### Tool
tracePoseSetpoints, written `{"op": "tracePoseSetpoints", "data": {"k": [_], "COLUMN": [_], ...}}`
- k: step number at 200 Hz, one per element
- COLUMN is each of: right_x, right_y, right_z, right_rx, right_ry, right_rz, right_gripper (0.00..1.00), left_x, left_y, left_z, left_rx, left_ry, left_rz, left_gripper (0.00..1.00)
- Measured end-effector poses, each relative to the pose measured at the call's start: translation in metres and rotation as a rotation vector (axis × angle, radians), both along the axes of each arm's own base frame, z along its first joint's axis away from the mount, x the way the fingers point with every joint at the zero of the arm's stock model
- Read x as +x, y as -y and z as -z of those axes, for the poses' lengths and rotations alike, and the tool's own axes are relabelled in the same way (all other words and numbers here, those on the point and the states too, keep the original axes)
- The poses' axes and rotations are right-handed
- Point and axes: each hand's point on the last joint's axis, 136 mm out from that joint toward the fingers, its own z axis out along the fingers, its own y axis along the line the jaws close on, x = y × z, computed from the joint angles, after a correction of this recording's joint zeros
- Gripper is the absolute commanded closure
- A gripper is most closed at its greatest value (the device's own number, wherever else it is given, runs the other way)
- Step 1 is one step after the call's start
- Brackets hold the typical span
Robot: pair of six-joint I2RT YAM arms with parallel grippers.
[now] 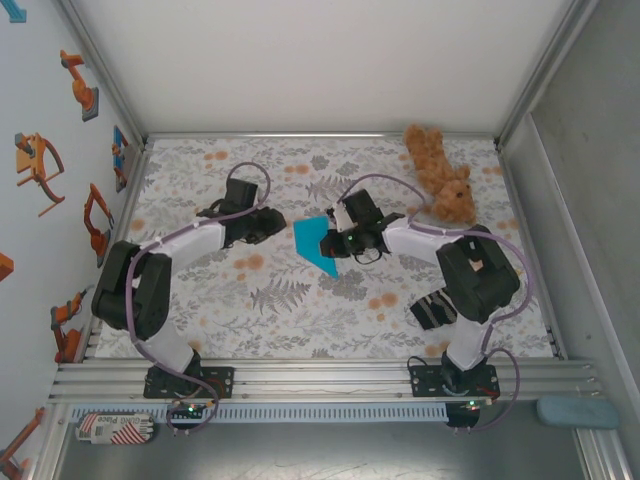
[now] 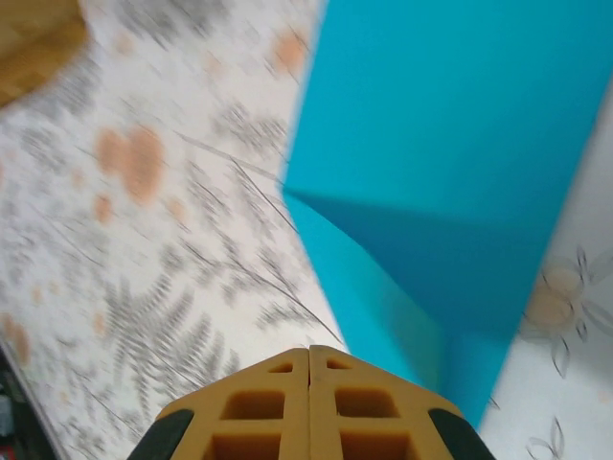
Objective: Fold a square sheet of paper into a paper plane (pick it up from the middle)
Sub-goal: Move the paper to the center of the table.
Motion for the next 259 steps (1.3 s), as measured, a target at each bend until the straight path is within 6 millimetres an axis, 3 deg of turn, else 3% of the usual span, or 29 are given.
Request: {"op": "tracePoseSetpoints", "data": {"k": [20,36,87,147,180,221,259], "right_x": [0.006,0.007,-0.006,0.003,0.012,0.024,0.024], "right_y": [-0.005,-0.006,-0.006,0.004,0.001,-0.006,-0.009], "right_z": [-0.023,-0.026,0.006,0.05,0.057,0.056,0.051], "right_rx": [0.058,0.07,-0.012,-0.158,-0.177,-0.182,-0.168], "right_ry": [0.055,0.067,-0.018,-0.077,-0.076,-0.041,-0.03], "right_rz": [0.018,0.025,0.029,0.081,0.09,0.069,0.048], "right_gripper": [0.97,0.93,0.92,0.91,0.9,0.89,0.86], "left_x": [-0.003,-0.008,-0.015,-0.01,-0.013,-0.019,-0.02], "left_y": [-0.005,-0.01,-0.014,-0.009,-0.003,-0.003,0.0], "left_z": [-0.007,-0.004,0.007,0.001,0.004,0.025,0.029], "left_rx": [-0.014,-0.012,-0.021,-0.055,-0.062,-0.037,-0.052], "left_ry": [0.022,0.014,-0.012,0.006,-0.003,-0.066,-0.092], "left_rz": [-0.034,-0.054,-0.088,-0.091,-0.076,-0.081,-0.091], "left_gripper": [0.52,0.46,0.37,0.34,0.3,0.29,0.27]}}
